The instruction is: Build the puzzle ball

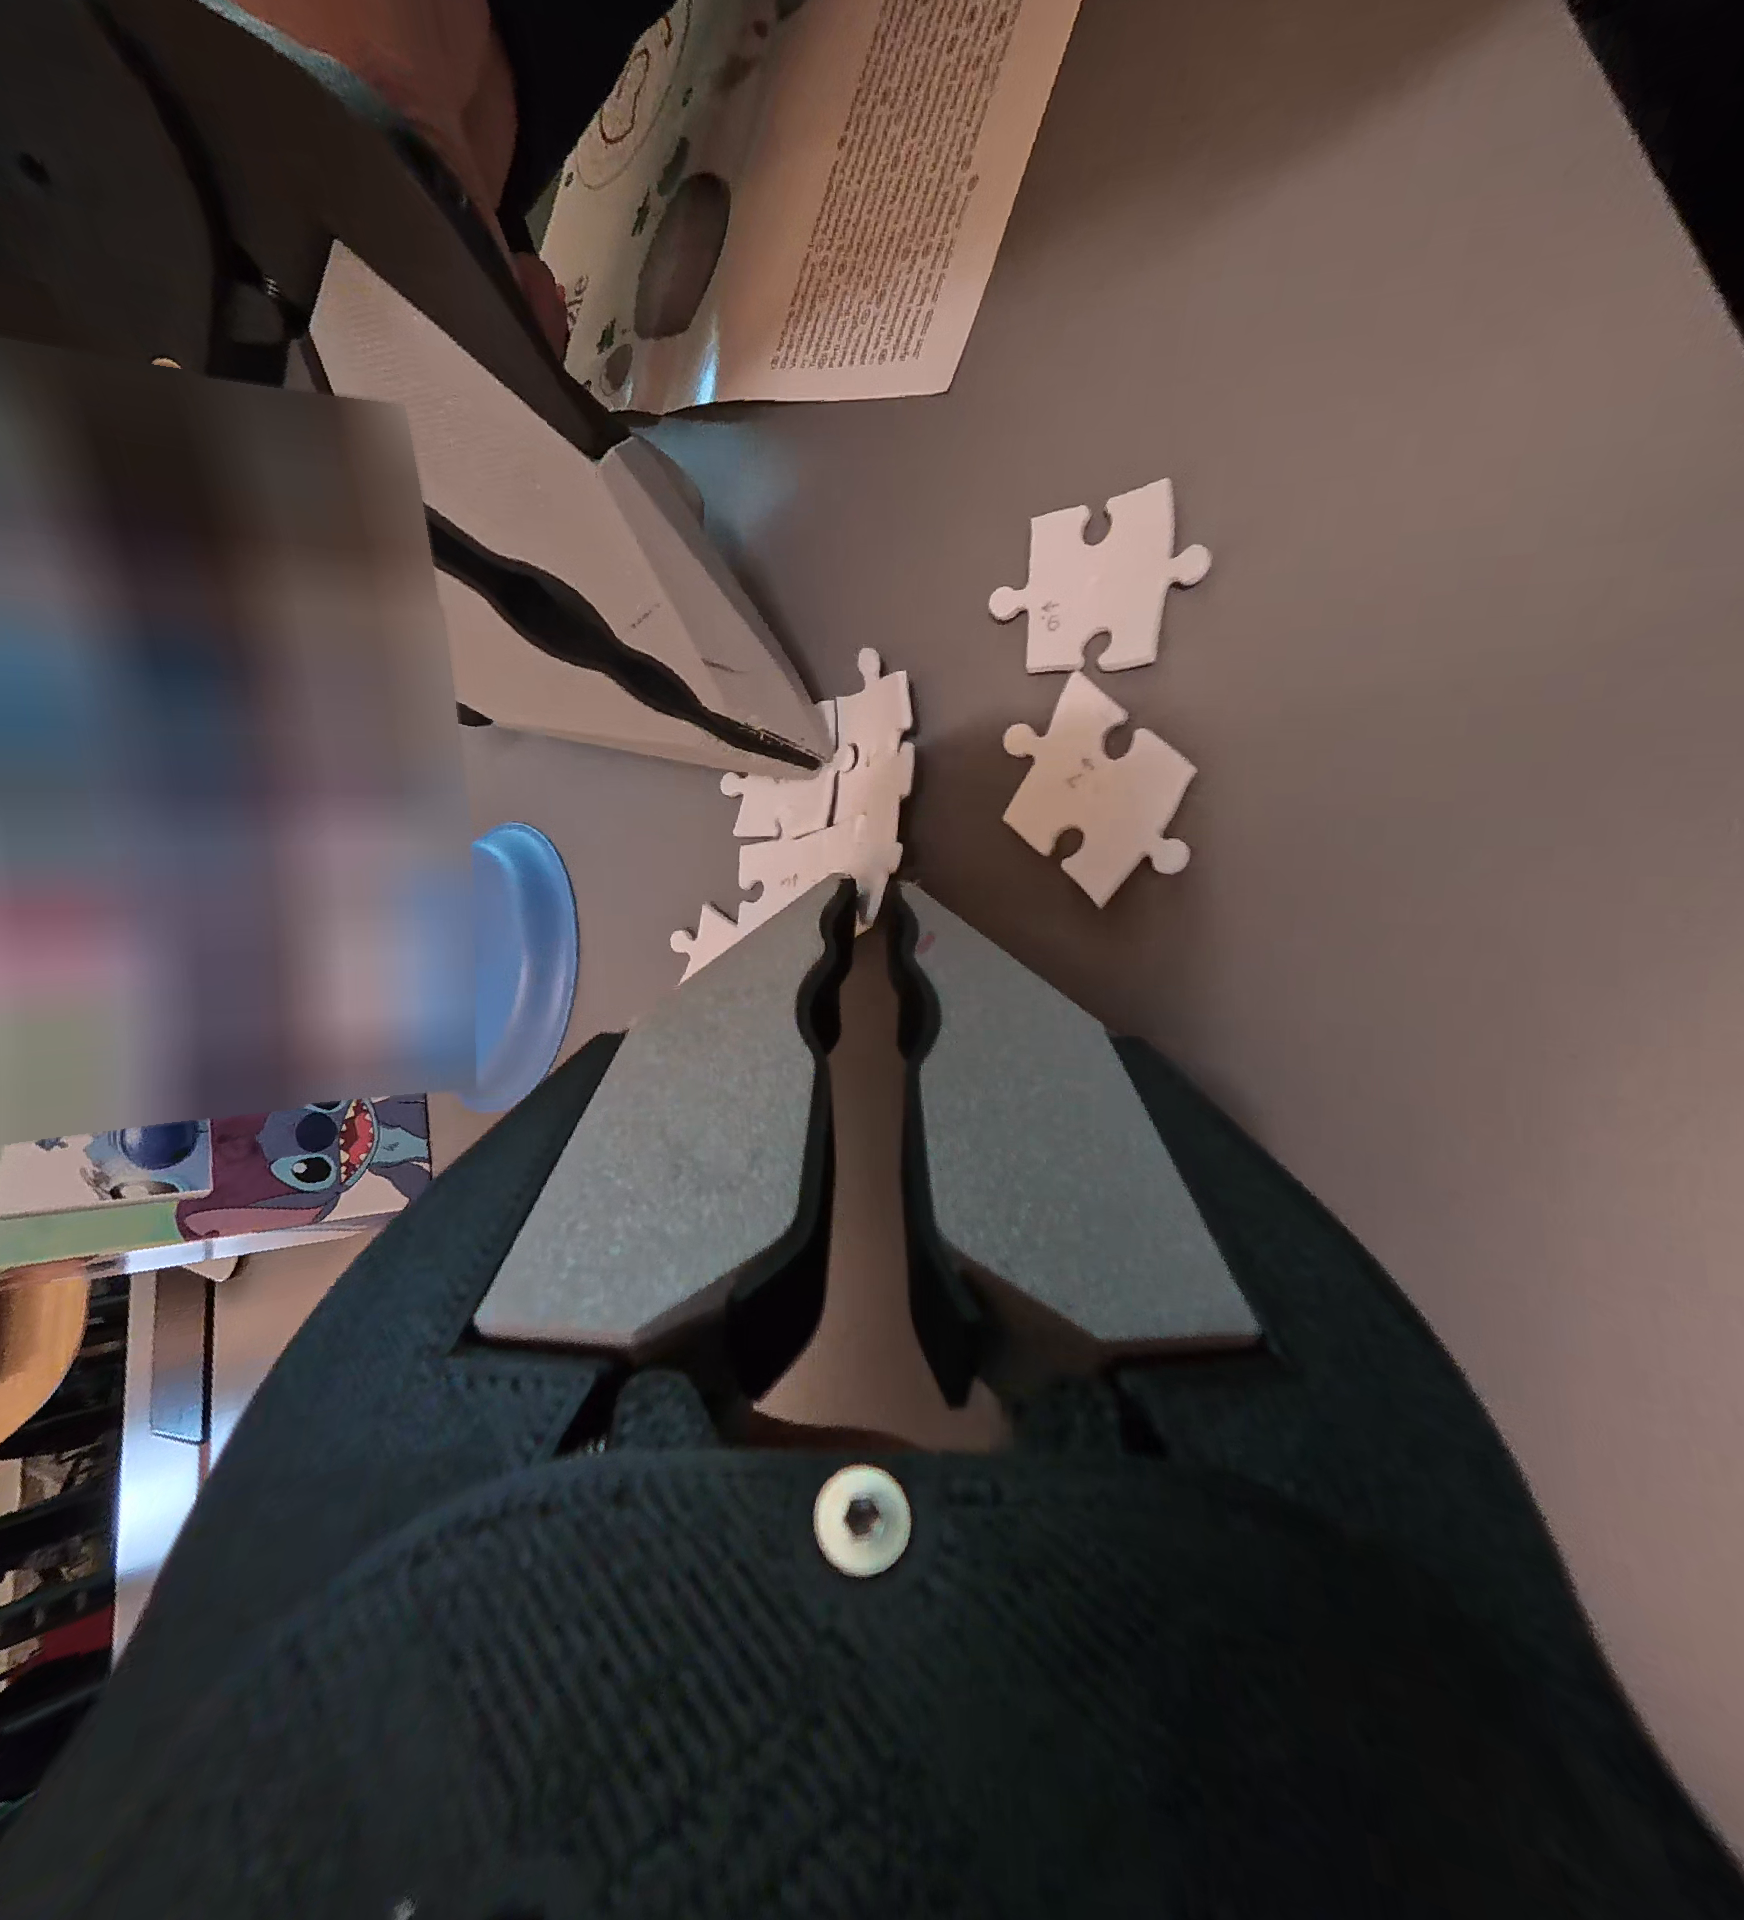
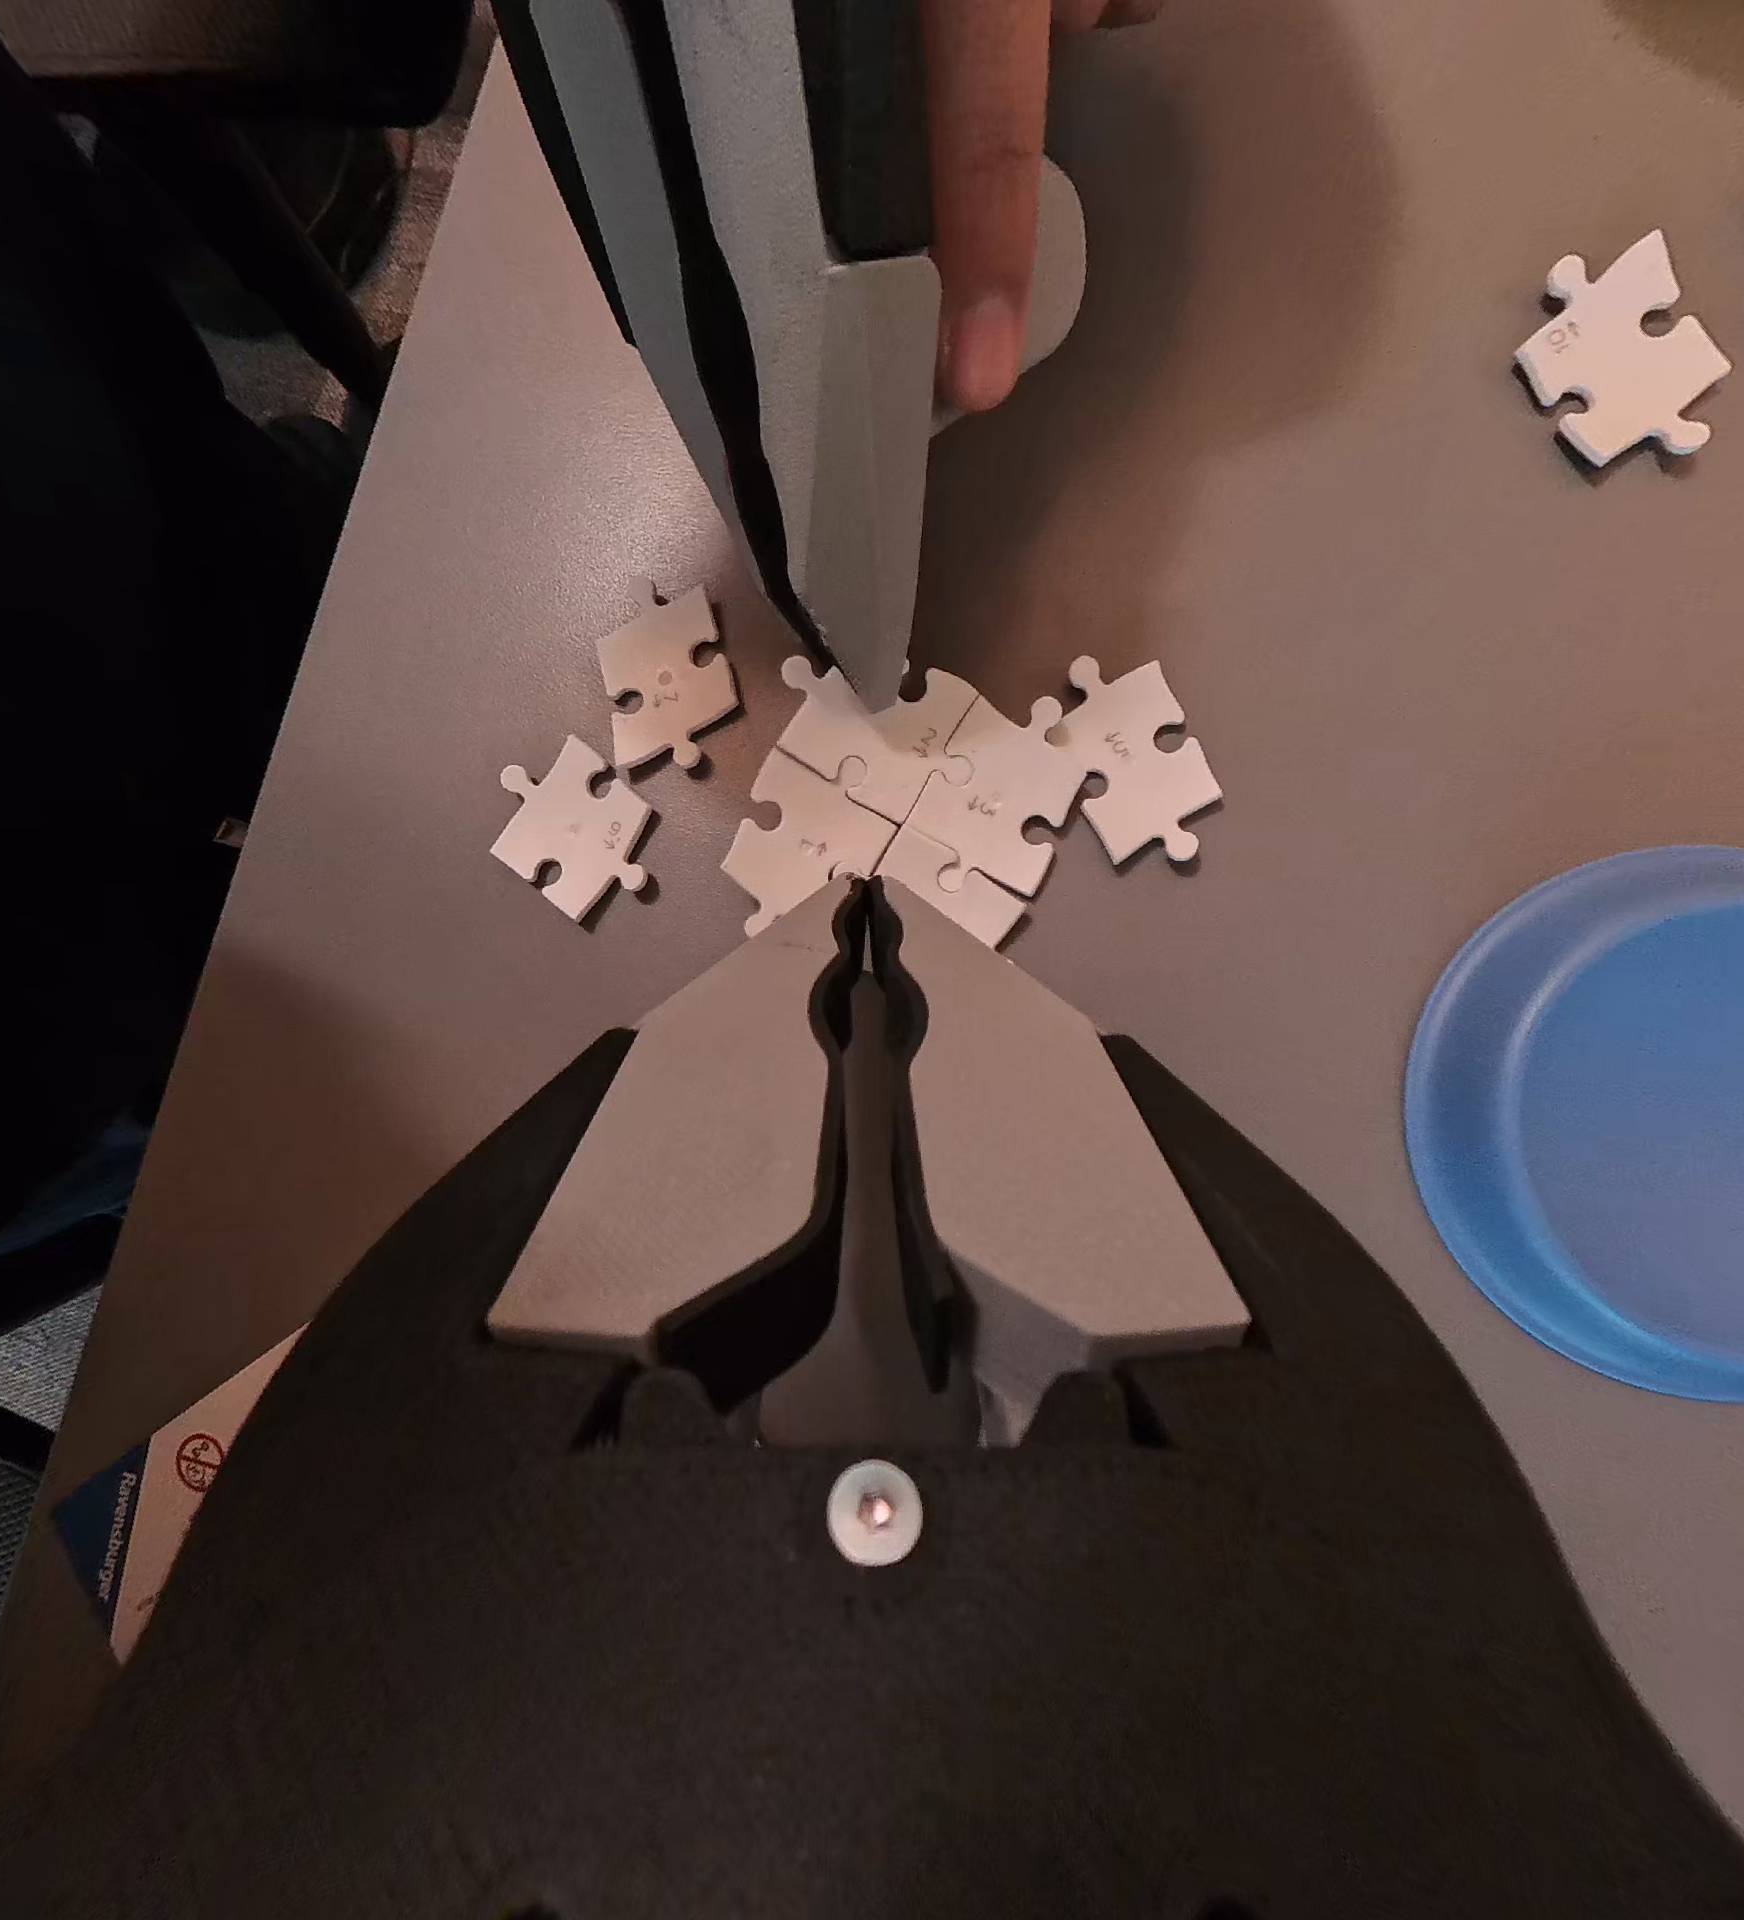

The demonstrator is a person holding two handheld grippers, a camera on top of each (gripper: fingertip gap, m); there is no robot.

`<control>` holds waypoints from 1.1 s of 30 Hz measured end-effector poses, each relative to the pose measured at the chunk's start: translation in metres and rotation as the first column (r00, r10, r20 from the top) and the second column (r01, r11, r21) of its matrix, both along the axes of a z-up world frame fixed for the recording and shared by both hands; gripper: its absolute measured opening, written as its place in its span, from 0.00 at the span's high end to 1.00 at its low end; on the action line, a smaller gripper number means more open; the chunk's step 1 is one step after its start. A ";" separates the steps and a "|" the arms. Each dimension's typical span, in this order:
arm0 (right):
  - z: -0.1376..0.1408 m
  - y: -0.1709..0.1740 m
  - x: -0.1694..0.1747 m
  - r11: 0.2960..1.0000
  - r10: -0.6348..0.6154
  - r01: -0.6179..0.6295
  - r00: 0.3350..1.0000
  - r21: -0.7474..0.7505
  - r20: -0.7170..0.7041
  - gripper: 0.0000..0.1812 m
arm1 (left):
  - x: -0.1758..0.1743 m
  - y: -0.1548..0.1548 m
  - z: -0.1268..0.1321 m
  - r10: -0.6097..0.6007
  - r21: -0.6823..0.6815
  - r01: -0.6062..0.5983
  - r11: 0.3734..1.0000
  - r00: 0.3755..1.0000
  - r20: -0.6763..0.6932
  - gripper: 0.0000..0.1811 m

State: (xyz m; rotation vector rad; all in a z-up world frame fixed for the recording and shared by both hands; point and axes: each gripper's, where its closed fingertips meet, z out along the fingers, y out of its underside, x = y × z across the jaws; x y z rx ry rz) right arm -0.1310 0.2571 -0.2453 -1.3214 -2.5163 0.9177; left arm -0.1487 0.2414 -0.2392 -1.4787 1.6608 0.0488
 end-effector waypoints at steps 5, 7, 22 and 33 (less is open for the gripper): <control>0.000 0.002 -0.001 1.000 -0.008 0.008 1.000 -0.010 -0.003 1.00 | 0.002 0.001 -0.001 0.001 0.019 -0.001 1.000 1.000 -0.012 0.98; 0.000 0.002 0.000 1.000 -0.007 0.007 1.000 -0.024 -0.003 1.00 | 0.001 0.001 -0.001 0.003 0.017 -0.003 1.000 1.000 -0.011 0.98; 0.000 -0.004 0.008 0.987 0.146 -0.147 0.989 0.070 0.020 1.00 | 0.005 0.000 -0.001 -0.005 0.040 0.006 0.999 1.000 -0.026 0.99; 0.010 0.001 0.007 0.990 0.138 -0.137 0.990 0.036 -0.016 1.00 | 0.002 0.002 -0.002 0.000 0.058 0.002 0.998 0.999 -0.040 0.99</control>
